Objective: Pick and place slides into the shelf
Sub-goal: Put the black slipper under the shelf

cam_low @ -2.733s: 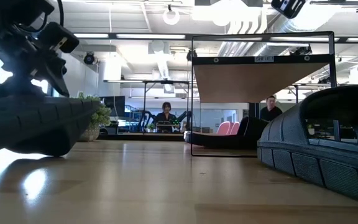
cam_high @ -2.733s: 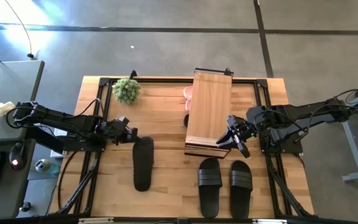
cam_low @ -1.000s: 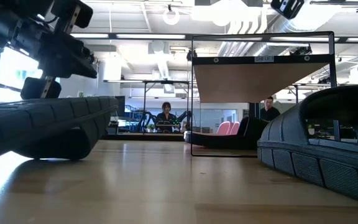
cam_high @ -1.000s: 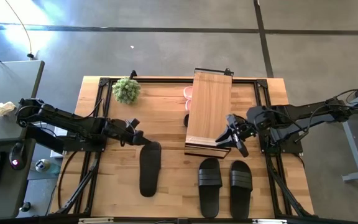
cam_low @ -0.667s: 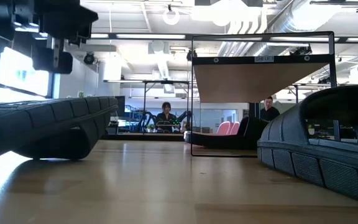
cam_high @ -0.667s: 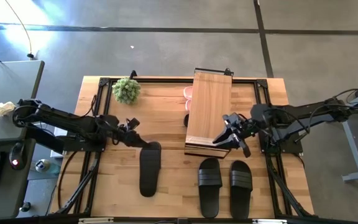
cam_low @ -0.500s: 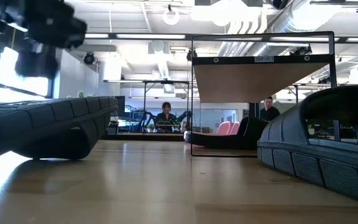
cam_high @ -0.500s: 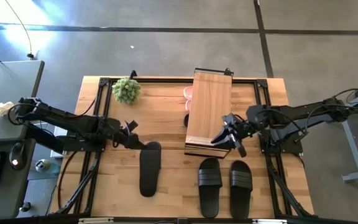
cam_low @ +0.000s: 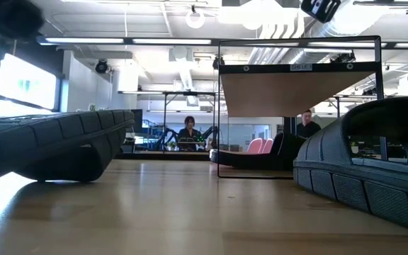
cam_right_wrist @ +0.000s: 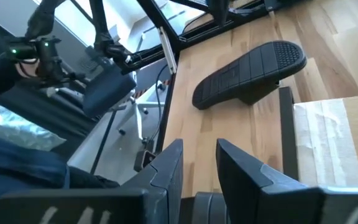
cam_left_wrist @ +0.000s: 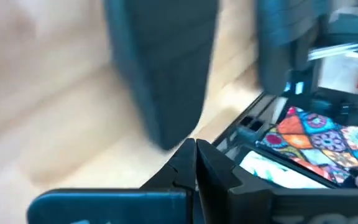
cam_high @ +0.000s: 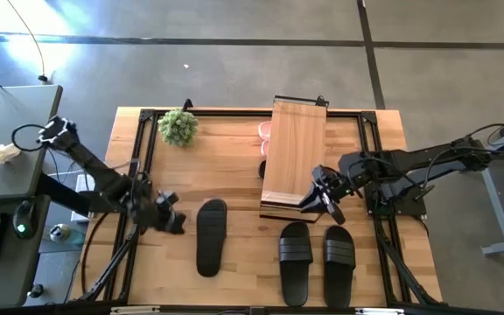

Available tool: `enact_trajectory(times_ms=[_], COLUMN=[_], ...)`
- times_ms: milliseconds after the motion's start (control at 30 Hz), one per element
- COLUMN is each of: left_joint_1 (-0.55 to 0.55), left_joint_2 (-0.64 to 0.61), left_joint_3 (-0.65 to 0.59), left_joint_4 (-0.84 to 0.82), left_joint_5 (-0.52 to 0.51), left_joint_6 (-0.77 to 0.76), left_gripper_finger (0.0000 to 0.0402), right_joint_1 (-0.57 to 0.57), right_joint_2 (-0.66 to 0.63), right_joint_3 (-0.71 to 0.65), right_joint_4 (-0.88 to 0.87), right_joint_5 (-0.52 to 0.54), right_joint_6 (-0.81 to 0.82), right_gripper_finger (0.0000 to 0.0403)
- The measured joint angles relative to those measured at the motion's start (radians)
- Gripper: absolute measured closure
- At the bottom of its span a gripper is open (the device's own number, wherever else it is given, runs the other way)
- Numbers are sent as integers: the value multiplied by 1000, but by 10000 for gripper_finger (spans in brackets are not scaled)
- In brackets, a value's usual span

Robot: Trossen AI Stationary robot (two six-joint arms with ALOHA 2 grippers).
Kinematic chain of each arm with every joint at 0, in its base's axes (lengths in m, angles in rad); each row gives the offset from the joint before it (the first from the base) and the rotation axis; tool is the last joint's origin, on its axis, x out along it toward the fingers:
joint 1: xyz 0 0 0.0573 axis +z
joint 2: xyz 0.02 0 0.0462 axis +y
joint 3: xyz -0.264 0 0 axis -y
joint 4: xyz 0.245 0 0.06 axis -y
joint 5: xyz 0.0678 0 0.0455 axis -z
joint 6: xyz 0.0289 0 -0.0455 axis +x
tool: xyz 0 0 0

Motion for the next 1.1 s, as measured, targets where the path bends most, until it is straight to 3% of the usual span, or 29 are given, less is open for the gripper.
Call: enact_trajectory(times_ms=[233, 433, 633, 867, 1100], left_joint_1=[-191, -218, -217, -217, -217], left_joint_2=[217, 387, 490, 499, 498], left_joint_3=[-1, -1, -2, -2, -72], left_joint_4=[70, 159, 212, 318, 335], left_joint_5=[-123, -219, -221, -239, -294], left_joint_6=[-307, -328, -335, -240, -301], left_gripper_finger=[401, 378, 293, 180, 128], right_joint_1=[0, 0, 0, 0, 0], right_joint_2=[0, 0, 0, 0, 0], right_joint_3=[0, 0, 0, 0, 0], right_joint_4=[-9, -16, -20, -20, -19], right_joint_5=[-2, 3, 4, 4, 5], right_joint_6=[-10, -23, -12, 3, 3], right_gripper_finger=[316, 316, 316, 316, 316])
